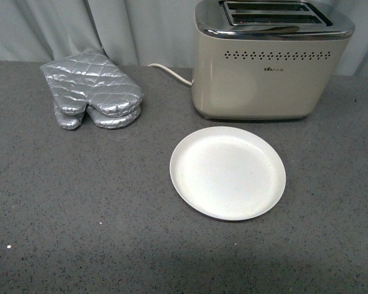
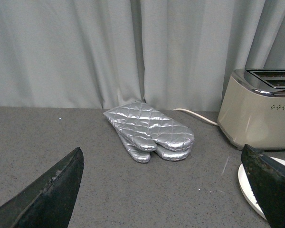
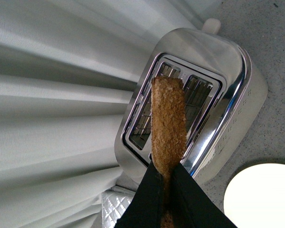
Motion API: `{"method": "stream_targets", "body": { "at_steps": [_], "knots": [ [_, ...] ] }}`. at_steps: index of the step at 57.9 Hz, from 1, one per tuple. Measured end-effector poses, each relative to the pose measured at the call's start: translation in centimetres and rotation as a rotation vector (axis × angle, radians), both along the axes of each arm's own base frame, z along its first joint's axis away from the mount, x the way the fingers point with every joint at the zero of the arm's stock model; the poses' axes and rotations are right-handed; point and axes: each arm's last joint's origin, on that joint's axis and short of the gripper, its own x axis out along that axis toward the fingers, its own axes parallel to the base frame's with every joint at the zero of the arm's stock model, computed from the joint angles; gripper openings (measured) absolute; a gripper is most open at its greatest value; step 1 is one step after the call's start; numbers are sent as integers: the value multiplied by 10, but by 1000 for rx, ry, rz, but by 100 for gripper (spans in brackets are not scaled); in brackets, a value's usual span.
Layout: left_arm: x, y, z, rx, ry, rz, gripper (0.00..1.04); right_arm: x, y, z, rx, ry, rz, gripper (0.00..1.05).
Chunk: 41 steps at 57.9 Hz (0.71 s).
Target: Put bread into toaster
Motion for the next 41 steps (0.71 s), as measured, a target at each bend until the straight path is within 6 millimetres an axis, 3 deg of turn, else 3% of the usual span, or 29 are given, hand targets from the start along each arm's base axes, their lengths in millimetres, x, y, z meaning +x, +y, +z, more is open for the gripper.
{"method": "stream_targets", "body": {
  "at_steps": [13, 41],
  "knots": [
    [0, 0, 0, 0, 0, 0, 98, 14, 5, -15, 9, 46, -15, 1],
    [0, 0, 0, 0, 0, 0, 98, 13, 0, -25, 23, 81, -100, 1]
  ]
}}
